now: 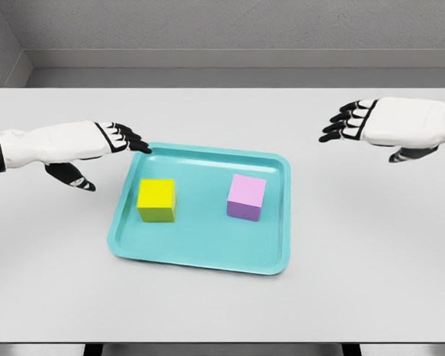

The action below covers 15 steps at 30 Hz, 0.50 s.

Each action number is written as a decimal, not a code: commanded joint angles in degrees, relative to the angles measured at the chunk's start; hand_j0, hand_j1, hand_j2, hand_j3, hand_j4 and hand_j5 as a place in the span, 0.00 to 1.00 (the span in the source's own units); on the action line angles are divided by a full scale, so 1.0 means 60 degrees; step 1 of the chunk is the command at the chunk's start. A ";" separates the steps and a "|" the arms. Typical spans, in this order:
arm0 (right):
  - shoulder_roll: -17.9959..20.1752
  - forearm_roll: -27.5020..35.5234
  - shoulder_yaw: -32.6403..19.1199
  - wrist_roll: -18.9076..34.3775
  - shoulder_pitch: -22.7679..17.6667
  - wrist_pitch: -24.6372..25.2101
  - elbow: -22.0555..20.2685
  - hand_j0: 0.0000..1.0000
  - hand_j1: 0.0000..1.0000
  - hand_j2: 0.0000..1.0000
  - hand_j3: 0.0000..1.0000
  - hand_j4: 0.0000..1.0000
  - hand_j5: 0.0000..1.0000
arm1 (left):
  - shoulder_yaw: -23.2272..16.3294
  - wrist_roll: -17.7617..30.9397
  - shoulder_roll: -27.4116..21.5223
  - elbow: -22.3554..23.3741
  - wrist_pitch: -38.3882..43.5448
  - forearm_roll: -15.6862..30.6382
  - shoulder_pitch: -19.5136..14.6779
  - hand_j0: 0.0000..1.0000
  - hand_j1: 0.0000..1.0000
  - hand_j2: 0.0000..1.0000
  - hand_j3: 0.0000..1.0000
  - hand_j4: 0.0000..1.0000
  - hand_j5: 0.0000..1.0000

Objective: Push two cubes

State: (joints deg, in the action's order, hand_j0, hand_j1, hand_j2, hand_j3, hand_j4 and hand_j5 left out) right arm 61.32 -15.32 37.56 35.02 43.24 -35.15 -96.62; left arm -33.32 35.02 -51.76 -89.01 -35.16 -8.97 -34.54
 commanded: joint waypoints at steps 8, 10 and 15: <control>0.0005 -0.0069 0.0361 -0.0004 0.0132 0.0025 -0.0025 0.58 0.58 0.58 0.58 0.58 0.58 | -0.0261 -0.0003 -0.0177 0.0405 0.0026 -0.0073 -0.0146 0.95 0.95 0.95 0.95 0.95 0.95; -0.0025 -0.0083 0.1400 -0.0004 0.0146 0.0025 -0.0039 0.26 0.26 0.26 0.26 0.26 0.26 | -0.1081 -0.0003 -0.0001 0.1007 0.0026 -0.0424 -0.0600 0.67 0.67 0.67 0.67 0.67 0.67; -0.0508 -0.0142 0.2045 -0.0004 0.0146 0.0025 -0.0010 0.05 0.05 0.05 0.05 0.05 0.05 | -0.2004 -0.0003 -0.0133 0.0011 0.0026 -0.0498 -0.0835 0.34 0.34 0.34 0.34 0.34 0.34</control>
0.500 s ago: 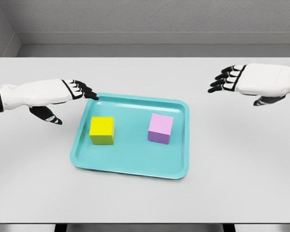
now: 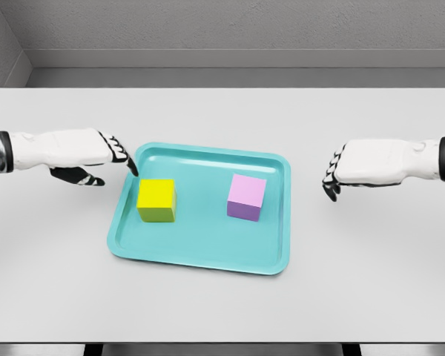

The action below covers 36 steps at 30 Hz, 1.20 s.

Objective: Push two cubes

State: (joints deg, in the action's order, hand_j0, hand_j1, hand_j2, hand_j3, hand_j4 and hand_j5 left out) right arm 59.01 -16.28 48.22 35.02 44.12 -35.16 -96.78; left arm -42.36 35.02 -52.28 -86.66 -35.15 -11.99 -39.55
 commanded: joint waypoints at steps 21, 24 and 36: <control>-0.1866 -0.1066 0.1836 -0.0003 0.0630 0.0026 0.1247 0.08 0.08 0.08 0.08 0.08 0.08 | -0.0762 -0.0003 0.0056 -0.0147 0.0025 -0.0843 -0.0190 0.34 0.34 0.34 0.34 0.34 0.34; -0.2115 -0.1080 0.1850 -0.0003 0.0703 0.0026 0.1613 0.08 0.08 0.08 0.08 0.08 0.08 | -0.0763 -0.0003 0.0143 -0.0117 0.0025 -0.0858 -0.0205 0.34 0.34 0.34 0.34 0.34 0.34; -0.2379 -0.1080 0.1953 -0.0003 0.0820 0.0026 0.1627 0.08 0.08 0.08 0.08 0.08 0.08 | -0.0777 -0.0003 0.1052 0.0542 0.0025 -0.1414 -0.0352 0.34 0.34 0.34 0.34 0.34 0.34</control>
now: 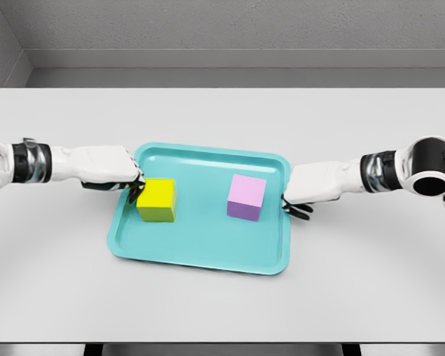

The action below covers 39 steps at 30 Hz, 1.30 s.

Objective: Push two cubes

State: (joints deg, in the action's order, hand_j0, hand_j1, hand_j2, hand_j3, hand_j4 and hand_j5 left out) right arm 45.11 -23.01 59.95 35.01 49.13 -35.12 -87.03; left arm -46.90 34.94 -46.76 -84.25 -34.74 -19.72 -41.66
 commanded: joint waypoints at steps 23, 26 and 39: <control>-0.0956 0.0027 0.0526 -0.0001 0.0483 0.0021 0.0002 0.09 0.09 0.09 0.09 0.09 0.09 | 0.0082 0.0011 0.1728 0.1795 -0.0043 0.0050 -0.0586 0.34 0.34 0.34 0.34 0.34 0.34; -0.0985 -0.0105 0.0526 -0.0001 0.0542 0.0021 0.0002 0.09 0.09 0.09 0.09 0.09 0.09 | 0.0346 0.0011 0.1553 0.2015 -0.0043 0.0387 -0.0615 0.34 0.34 0.34 0.34 0.34 0.34; -0.0824 -0.0105 0.0512 -0.0001 0.0586 0.0021 0.0500 0.12 0.12 0.12 0.12 0.12 0.12 | 0.0141 0.0011 -0.0440 -0.0739 -0.0043 0.1544 0.0278 0.38 0.38 0.38 0.38 0.38 0.38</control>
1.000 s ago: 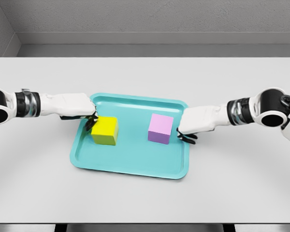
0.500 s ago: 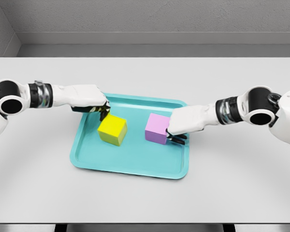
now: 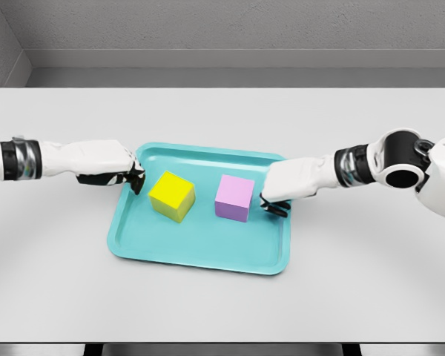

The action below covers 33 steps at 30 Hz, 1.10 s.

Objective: Push two cubes

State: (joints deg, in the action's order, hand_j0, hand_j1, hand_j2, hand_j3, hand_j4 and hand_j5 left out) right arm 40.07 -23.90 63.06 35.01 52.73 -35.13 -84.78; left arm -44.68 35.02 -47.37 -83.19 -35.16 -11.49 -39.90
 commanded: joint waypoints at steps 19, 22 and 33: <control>-0.0789 -0.0221 0.0139 -0.0001 0.0132 0.0022 0.0712 0.11 0.11 0.11 0.11 0.11 0.11 | -0.0405 -0.0003 -0.0308 -0.0154 0.0026 -0.0253 0.0132 0.38 0.38 0.38 0.38 0.38 0.38; -0.0863 -0.0236 0.0139 -0.0001 0.0176 0.0022 0.0712 0.11 0.11 0.11 0.11 0.11 0.11 | -0.0405 -0.0003 0.0014 0.0051 0.0026 -0.0487 0.0147 0.38 0.38 0.38 0.38 0.38 0.38; -0.1243 -0.0368 0.0154 -0.0001 0.0308 0.0022 0.0961 0.11 0.11 0.11 0.11 0.11 0.11 | -0.0449 -0.0003 0.0674 0.0315 0.0026 -0.1146 0.0147 0.38 0.38 0.38 0.38 0.38 0.38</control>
State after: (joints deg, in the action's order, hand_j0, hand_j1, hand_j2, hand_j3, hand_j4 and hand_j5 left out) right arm 33.19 -26.25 63.97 35.01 54.58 -35.13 -79.36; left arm -47.37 35.00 -43.79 -81.36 -35.10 -18.19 -39.02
